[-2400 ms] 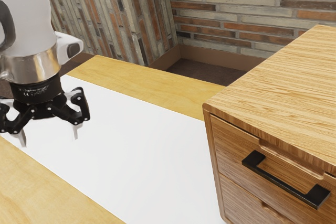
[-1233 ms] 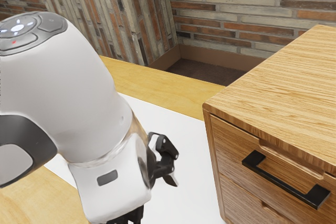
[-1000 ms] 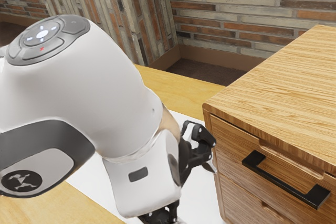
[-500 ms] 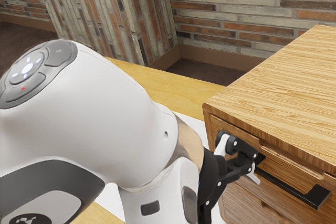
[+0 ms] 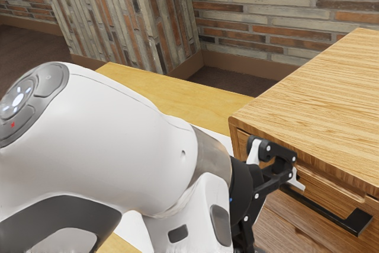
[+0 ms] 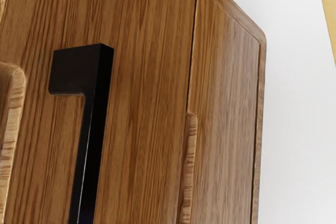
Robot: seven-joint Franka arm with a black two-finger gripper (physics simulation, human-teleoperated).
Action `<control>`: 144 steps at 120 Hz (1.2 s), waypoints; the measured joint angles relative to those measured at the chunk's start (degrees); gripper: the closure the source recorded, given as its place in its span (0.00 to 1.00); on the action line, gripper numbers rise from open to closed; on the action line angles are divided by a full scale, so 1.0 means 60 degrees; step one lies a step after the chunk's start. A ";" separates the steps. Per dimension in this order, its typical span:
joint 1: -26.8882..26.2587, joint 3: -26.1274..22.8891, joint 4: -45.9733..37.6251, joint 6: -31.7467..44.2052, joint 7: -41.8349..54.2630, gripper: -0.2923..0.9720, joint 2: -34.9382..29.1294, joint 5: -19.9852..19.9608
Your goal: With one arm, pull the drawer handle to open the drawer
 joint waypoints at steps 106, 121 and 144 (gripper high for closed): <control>0.0287 -0.0353 -0.0177 0.0466 -0.0555 0.23 0.0643 0.0783; 0.0253 -0.0387 -0.0322 0.0459 -0.0630 0.23 0.0527 0.0784; 0.0218 -0.0538 -0.0764 0.0407 -0.0753 0.29 -0.0188 0.0774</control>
